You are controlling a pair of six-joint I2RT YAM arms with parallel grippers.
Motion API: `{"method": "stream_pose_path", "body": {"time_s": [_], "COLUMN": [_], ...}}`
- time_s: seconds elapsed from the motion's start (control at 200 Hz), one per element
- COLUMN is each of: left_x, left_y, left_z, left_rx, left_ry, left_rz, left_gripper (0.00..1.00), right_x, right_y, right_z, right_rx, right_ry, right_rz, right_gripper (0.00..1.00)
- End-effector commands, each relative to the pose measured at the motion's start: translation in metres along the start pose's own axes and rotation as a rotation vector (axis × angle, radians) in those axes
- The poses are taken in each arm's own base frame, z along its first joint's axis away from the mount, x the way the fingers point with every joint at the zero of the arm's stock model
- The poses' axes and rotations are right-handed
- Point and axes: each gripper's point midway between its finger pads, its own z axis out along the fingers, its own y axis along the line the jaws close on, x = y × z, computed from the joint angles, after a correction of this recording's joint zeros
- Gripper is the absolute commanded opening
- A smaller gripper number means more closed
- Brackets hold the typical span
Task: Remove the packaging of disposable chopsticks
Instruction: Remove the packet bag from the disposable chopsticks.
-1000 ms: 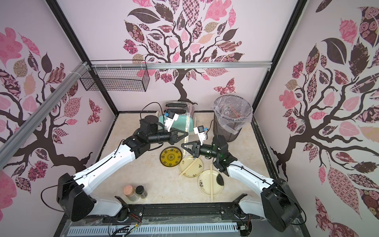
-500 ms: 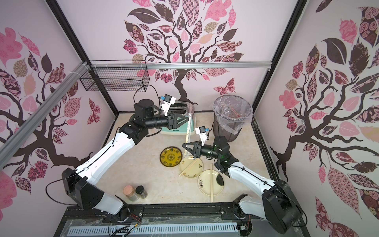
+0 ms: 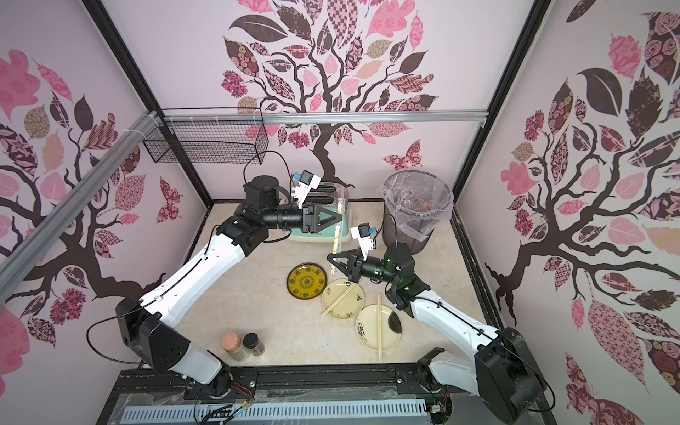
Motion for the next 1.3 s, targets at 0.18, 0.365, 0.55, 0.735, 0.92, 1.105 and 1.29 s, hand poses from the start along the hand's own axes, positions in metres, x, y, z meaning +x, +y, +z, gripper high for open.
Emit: {"method": "stream_pose_path", "body": {"time_s": [0.18, 0.365, 0.55, 0.735, 0.92, 1.105, 1.29], "left_x": [-0.005, -0.005, 0.009, 0.052, 0.096, 0.124, 0.145], "left_y": [-0.003, -0.005, -0.008, -0.009, -0.01, -0.008, -0.006], "left_z": [0.004, 0.004, 0.005, 0.005, 0.008, 0.014, 0.02], "left_rx": [0.025, 0.036, 0.071, 0.107, 0.128, 0.128, 0.13], "left_ry": [0.008, 0.012, 0.041, 0.101, 0.157, 0.198, 0.231], "left_rz": [0.021, 0.02, 0.012, -0.013, -0.056, -0.092, -0.118], "left_gripper": [0.15, 0.0, 0.0, 0.0, 0.03, 0.03, 0.03], "right_x": [-0.013, -0.013, -0.015, -0.04, -0.083, -0.103, -0.119], "right_y": [0.017, 0.015, 0.011, 0.008, 0.018, 0.028, 0.032], "right_z": [0.002, 0.003, 0.003, 0.001, -0.004, -0.007, -0.013], "right_rx": [-0.044, -0.039, -0.016, 0.013, 0.004, -0.001, 0.011], "right_ry": [-0.024, -0.024, -0.035, -0.087, -0.16, -0.204, -0.239], "right_rz": [-0.102, -0.102, -0.112, -0.151, -0.218, -0.25, -0.277], "right_gripper": [0.0, 0.0, 0.0, 0.0, 0.0, 0.0, 0.0]}}
